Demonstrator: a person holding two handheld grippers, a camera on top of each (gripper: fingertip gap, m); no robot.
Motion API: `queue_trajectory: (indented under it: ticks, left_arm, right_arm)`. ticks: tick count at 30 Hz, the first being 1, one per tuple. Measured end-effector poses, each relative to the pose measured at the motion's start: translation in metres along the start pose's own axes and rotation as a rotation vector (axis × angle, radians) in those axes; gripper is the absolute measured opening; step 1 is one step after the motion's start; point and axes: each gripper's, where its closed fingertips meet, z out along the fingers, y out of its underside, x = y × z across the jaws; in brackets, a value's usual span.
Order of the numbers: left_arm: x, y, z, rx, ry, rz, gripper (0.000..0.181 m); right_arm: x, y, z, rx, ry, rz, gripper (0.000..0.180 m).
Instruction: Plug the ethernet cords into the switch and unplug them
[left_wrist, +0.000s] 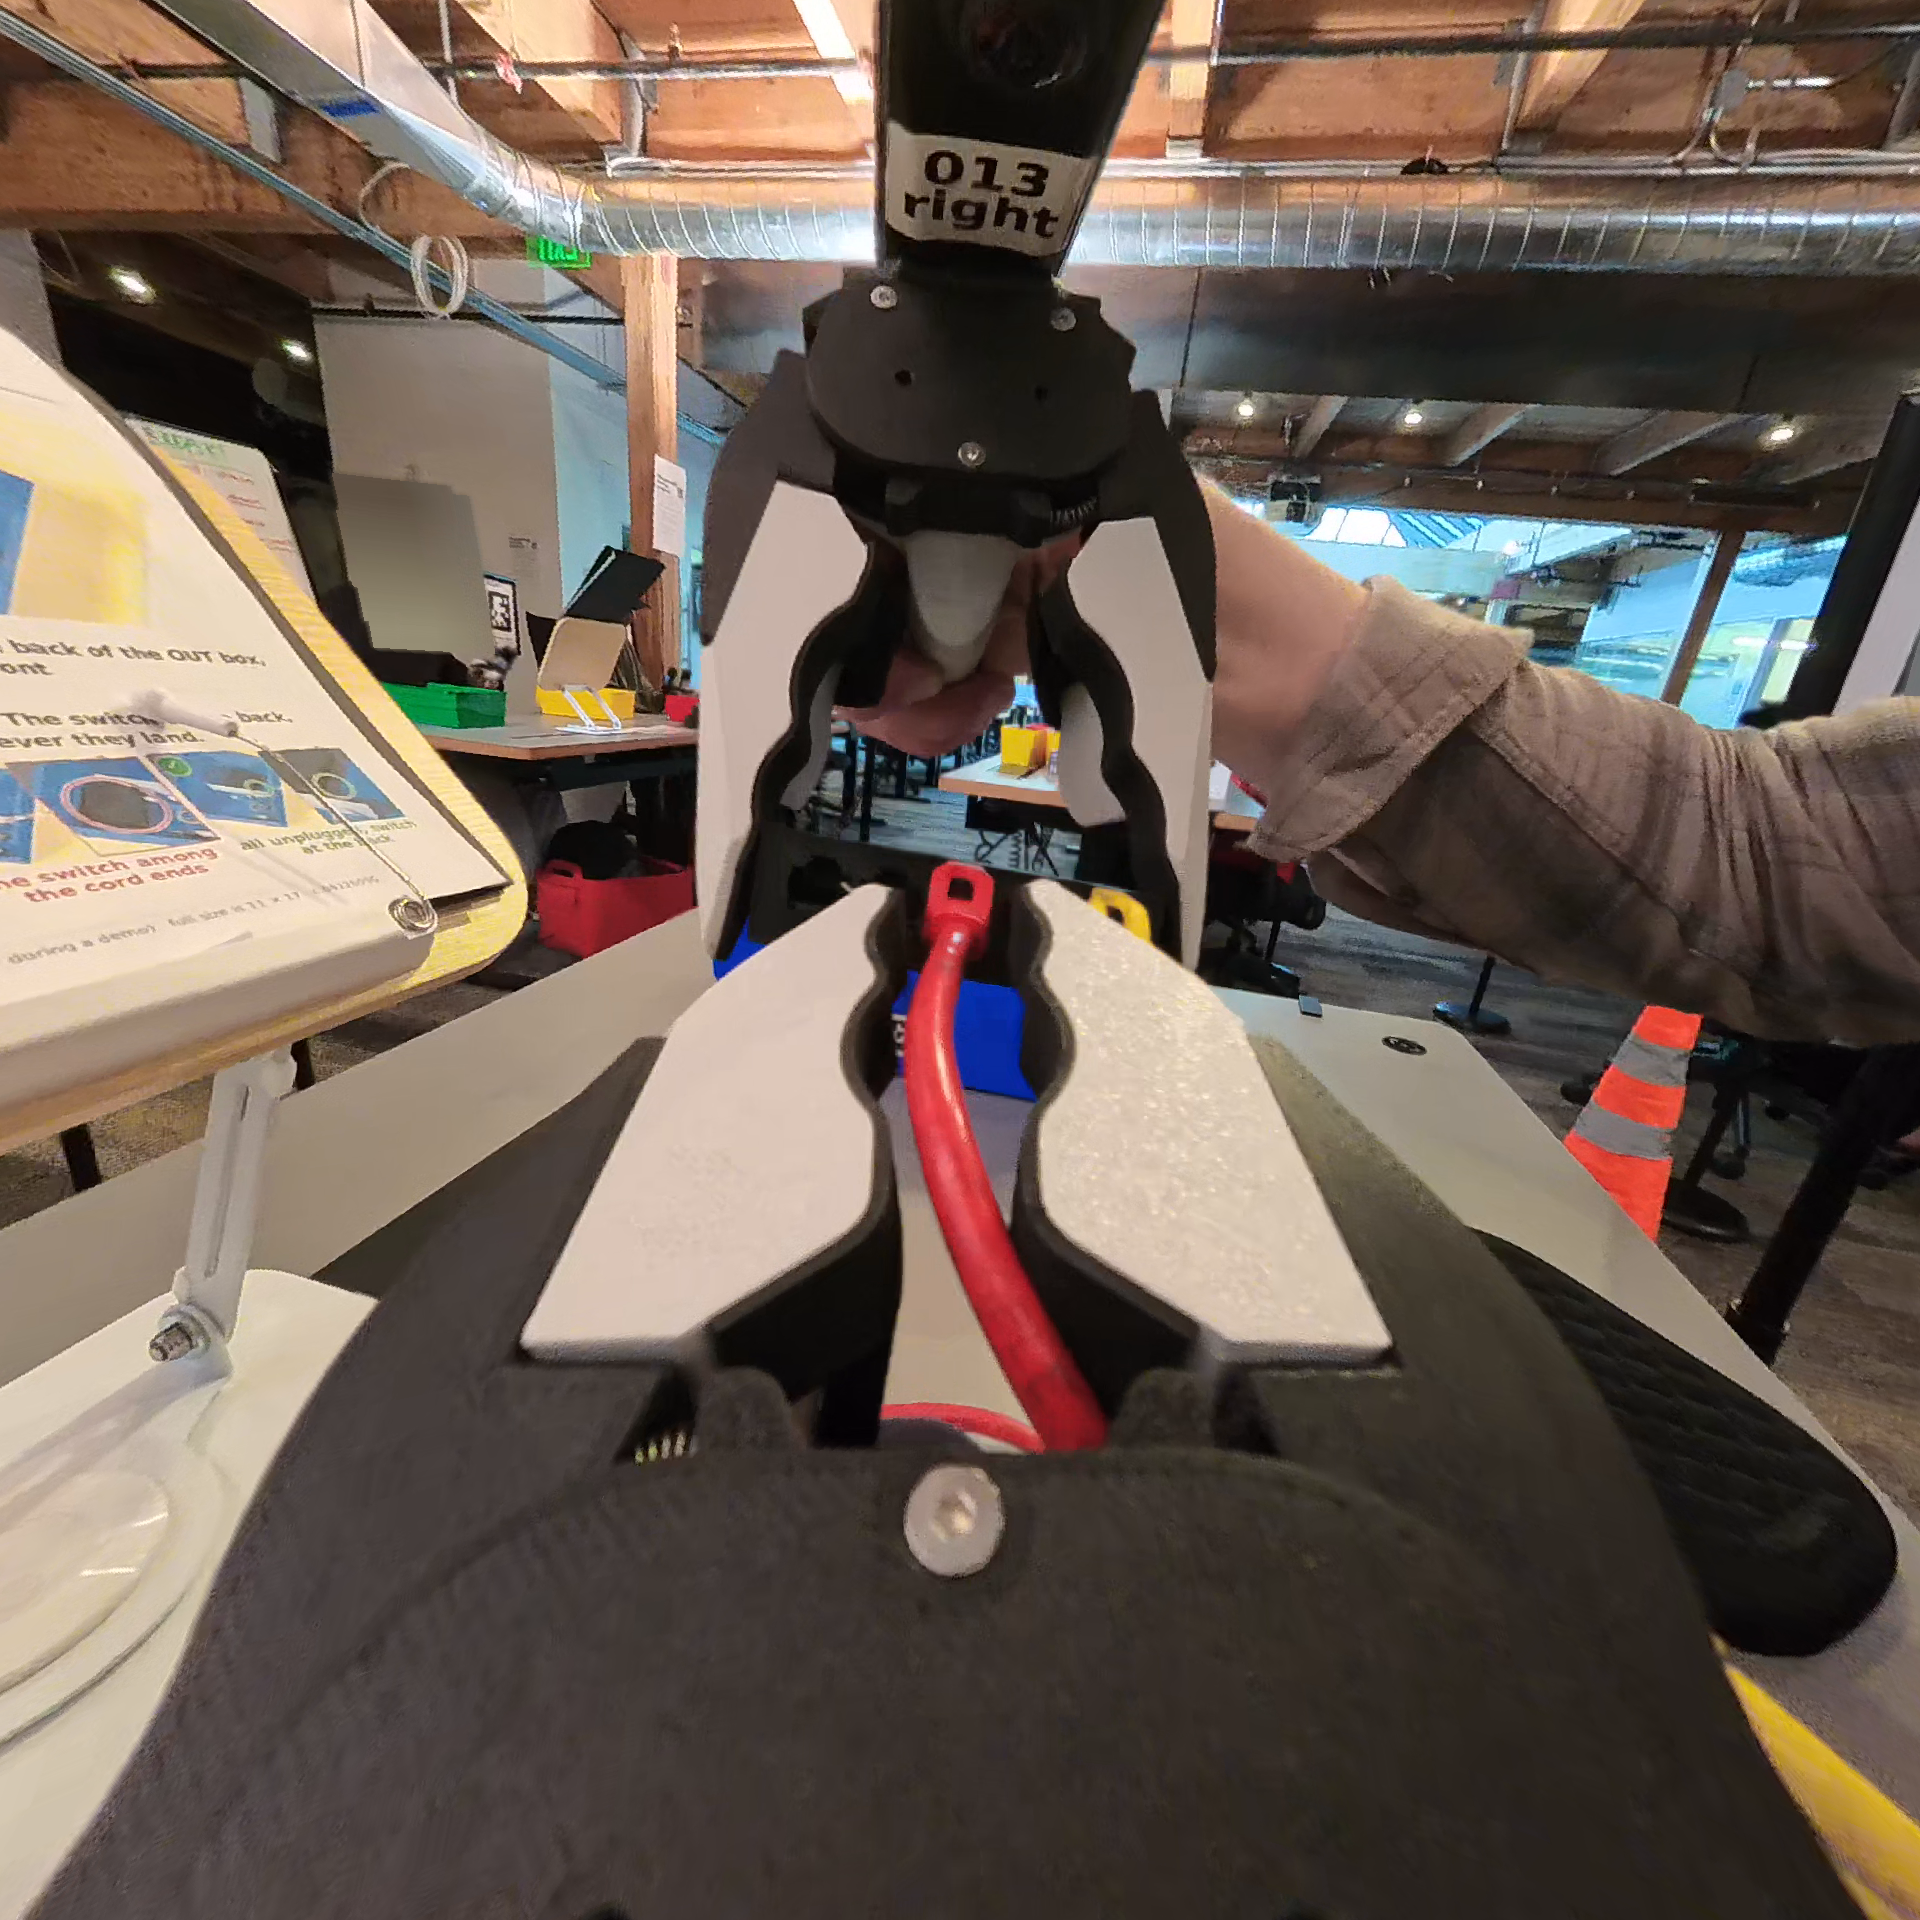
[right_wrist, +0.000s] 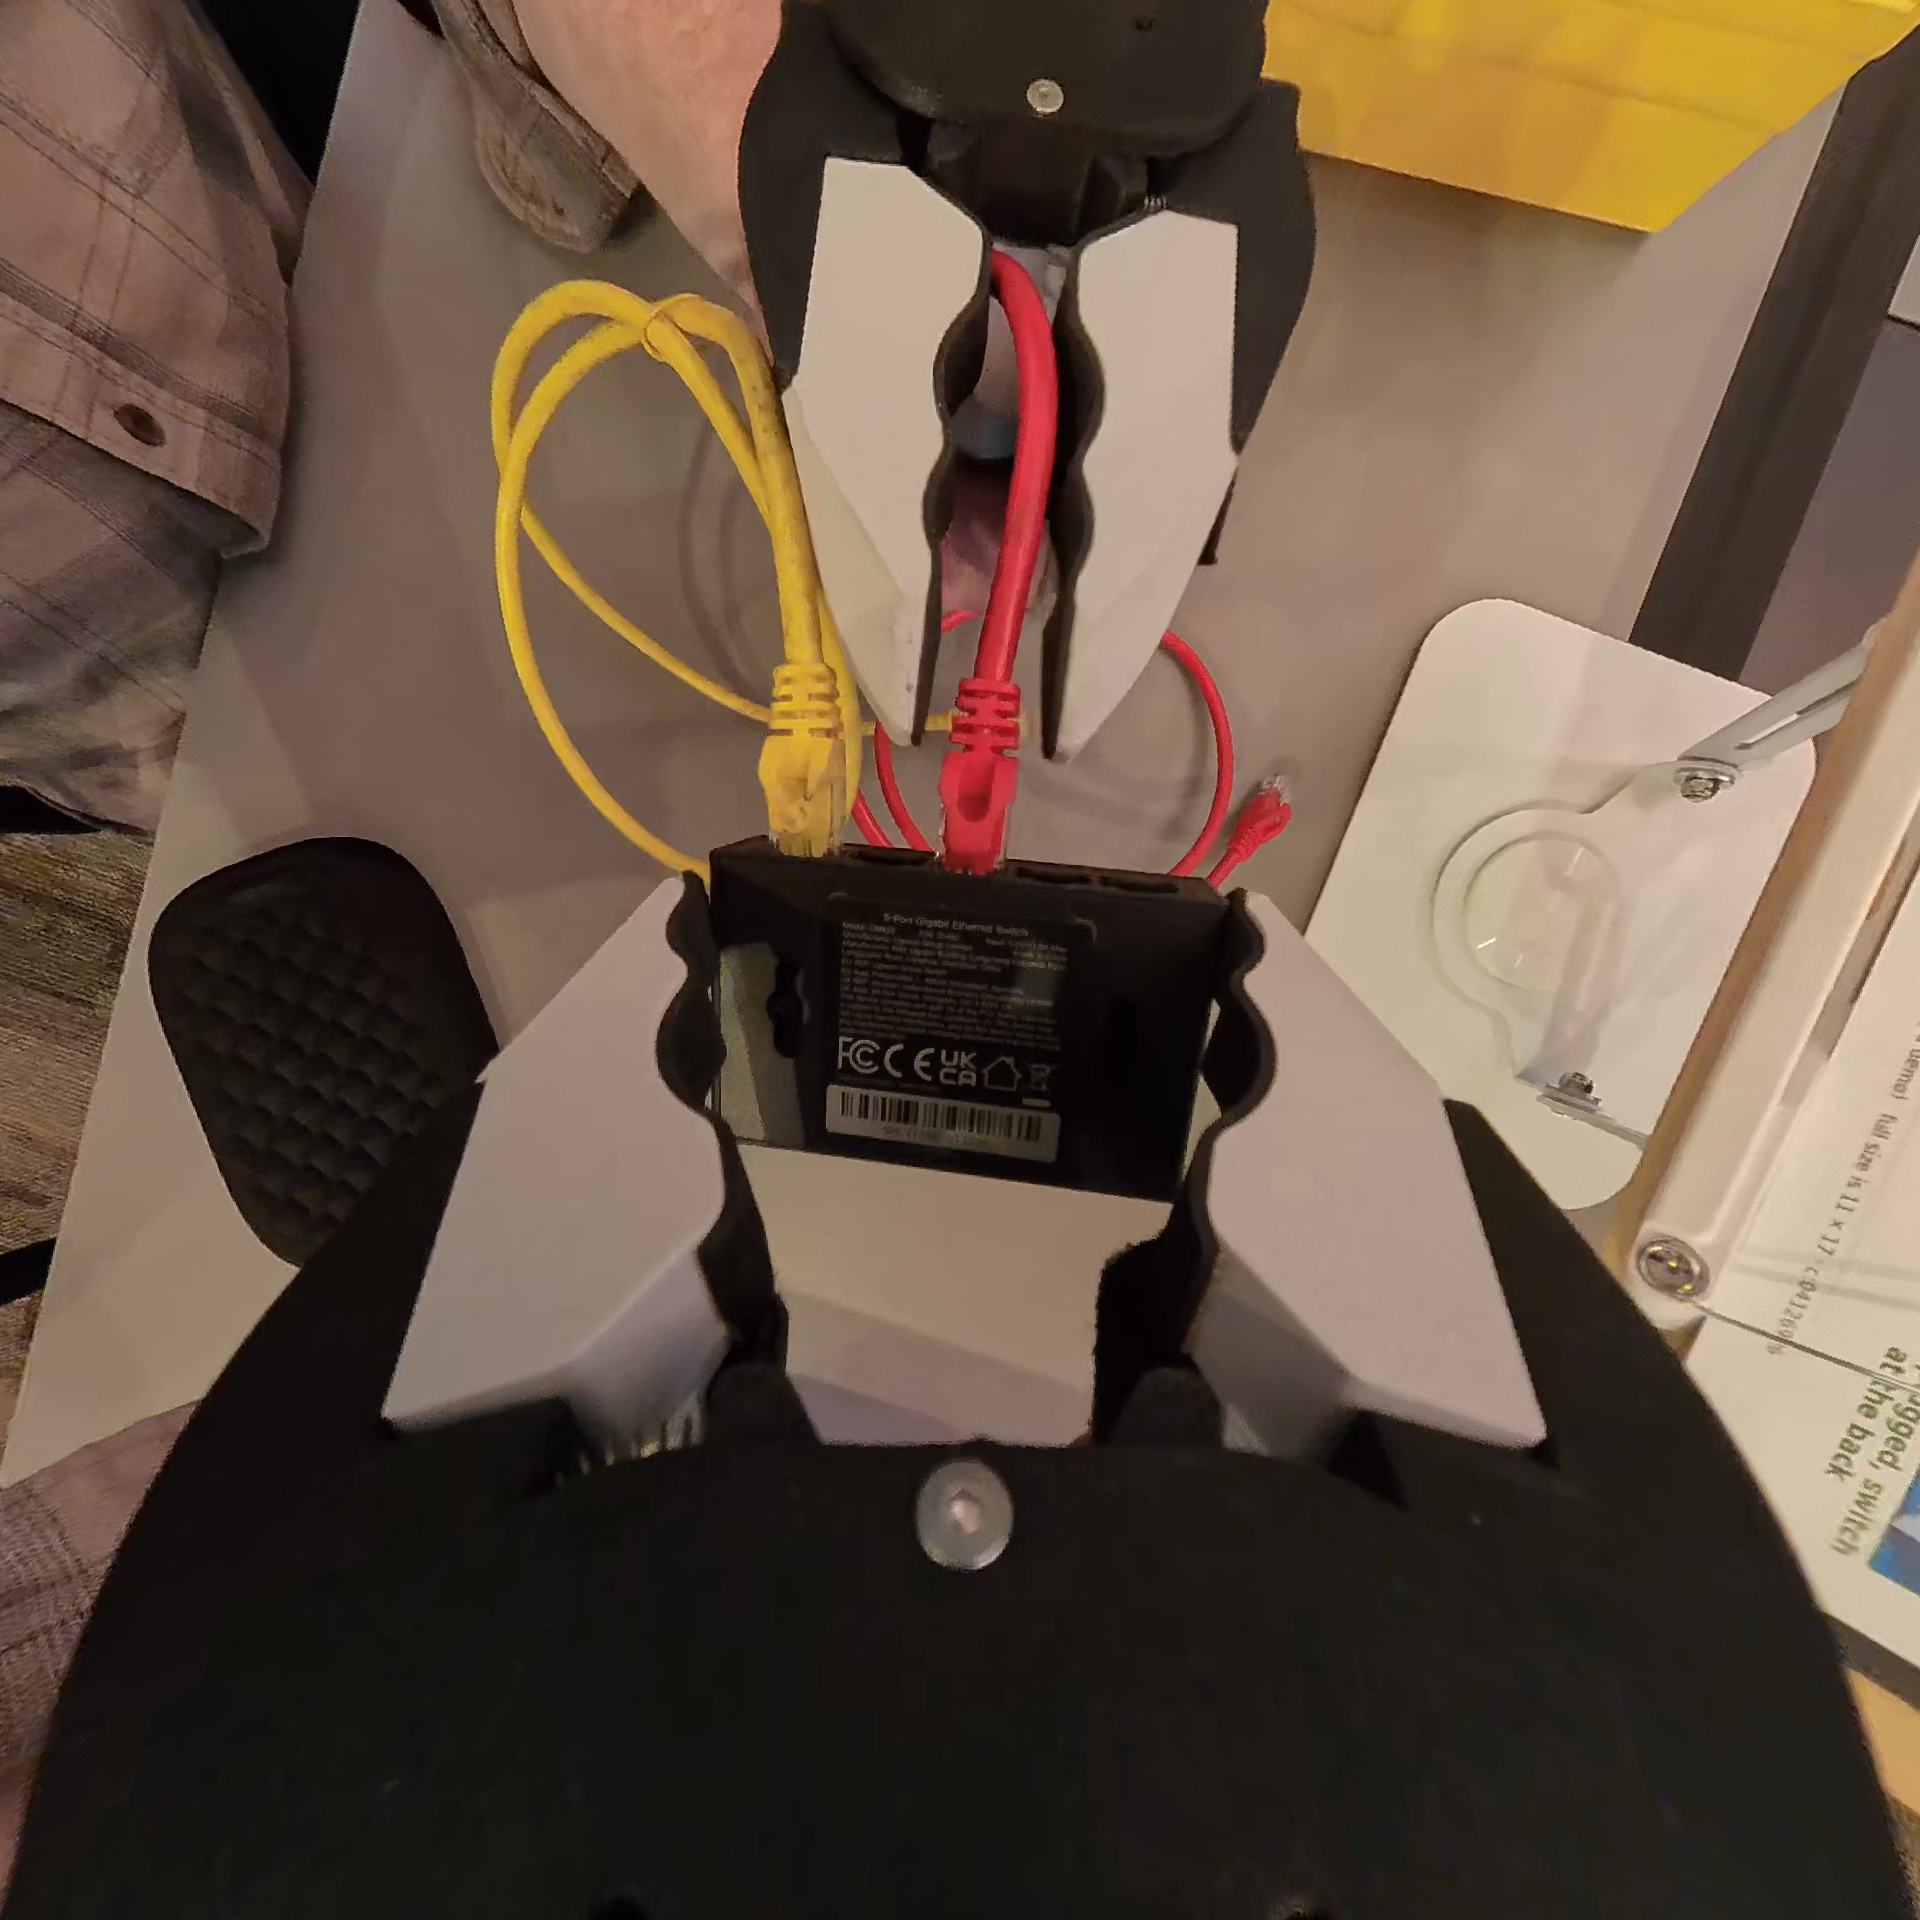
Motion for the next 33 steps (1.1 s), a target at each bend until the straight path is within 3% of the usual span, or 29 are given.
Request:
queue_trajectory:
  ticks: [10,15,23,33]
  left_arm:
    - [0.007,-0.015,-0.004,-0.094,0.07,0.083,0.042]
    - [-0.008,-0.016,-0.01,-0.172,-0.028,0.193,0.038]
    - [-0.031,-0.034,-0.026,-0.155,-0.15,0.218,0.025]
    - [-0.037,-0.053,-0.038,-0.121,-0.194,0.249,0.009]
  right_arm:
    - [-0.005,0.024,0.008,0.027,0.0,0.056,0.095]
    - [-0.01,0.035,0.019,0.04,-0.009,0.082,0.095]
    - [-0.01,0.058,0.055,0.025,-0.025,0.154,0.095]
    - [-0.003,0.072,0.106,-0.043,-0.016,0.19,0.094]
